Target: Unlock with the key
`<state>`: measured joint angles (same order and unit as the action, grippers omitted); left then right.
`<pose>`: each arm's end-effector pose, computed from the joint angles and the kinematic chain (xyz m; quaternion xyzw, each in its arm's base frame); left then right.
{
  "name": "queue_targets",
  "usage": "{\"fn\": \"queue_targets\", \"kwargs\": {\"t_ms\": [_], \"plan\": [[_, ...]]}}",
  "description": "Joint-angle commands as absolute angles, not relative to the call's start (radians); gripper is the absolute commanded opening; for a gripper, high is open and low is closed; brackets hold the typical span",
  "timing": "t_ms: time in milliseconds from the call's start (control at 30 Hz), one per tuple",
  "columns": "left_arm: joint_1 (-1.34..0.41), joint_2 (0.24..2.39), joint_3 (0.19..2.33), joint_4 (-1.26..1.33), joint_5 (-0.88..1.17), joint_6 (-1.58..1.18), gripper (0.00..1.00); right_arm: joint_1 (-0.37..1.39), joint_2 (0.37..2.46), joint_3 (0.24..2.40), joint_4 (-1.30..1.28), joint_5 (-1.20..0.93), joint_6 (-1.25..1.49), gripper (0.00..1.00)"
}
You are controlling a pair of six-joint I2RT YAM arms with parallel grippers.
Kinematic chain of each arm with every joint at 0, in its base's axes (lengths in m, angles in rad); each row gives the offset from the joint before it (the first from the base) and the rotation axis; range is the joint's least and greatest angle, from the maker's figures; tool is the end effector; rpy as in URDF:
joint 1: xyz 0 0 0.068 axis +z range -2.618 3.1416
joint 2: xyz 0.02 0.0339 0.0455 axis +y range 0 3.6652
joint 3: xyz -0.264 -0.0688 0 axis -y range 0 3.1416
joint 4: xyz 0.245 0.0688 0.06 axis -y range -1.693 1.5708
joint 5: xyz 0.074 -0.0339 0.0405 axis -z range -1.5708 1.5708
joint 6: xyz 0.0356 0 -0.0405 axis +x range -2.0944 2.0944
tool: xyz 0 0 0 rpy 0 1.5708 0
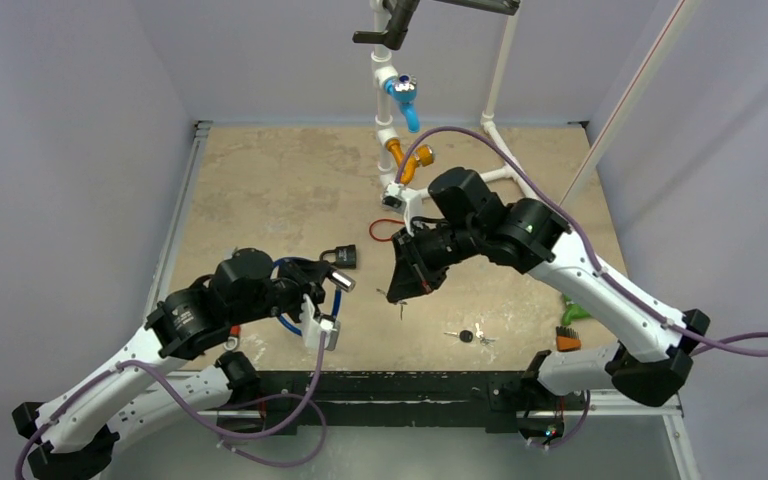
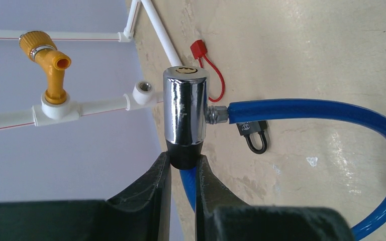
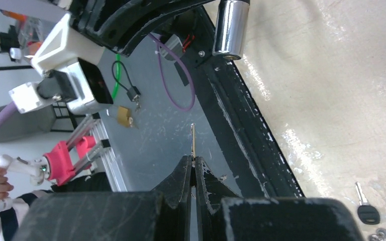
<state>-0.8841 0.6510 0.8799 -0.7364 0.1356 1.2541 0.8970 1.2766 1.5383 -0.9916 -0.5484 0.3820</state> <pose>0.0790 -0.1040 0.3344 0.7705 0.3835 0.0356 0.5079 0.1367 0.2010 0.4179 -0.3307 0.8217 0.4328 0.1678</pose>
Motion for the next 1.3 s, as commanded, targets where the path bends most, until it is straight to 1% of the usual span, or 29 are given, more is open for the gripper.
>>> {"fn": "queue_targets", "kwargs": {"t_ms": [0,433,1067,1267], "plan": [[-0.884,0.64,0.943,-0.684,0.119,1.263,0.0,0.919,1.324,1.616,-1.006,-0.535,0.307,0.0],[-0.887,0.631,0.96,-0.75,0.225,1.27,0.0,1.029,1.426,1.658,-0.998,-0.49,0.248,0.0],[-0.899,0.591,0.968,-0.773,0.277,1.285,0.0,1.043,1.482,1.718,-0.994,-0.479,0.239,0.0],[-0.9,0.58,0.968,-0.777,0.283,1.287,0.0,1.043,1.483,1.707,-0.98,-0.483,0.245,0.0]]}}
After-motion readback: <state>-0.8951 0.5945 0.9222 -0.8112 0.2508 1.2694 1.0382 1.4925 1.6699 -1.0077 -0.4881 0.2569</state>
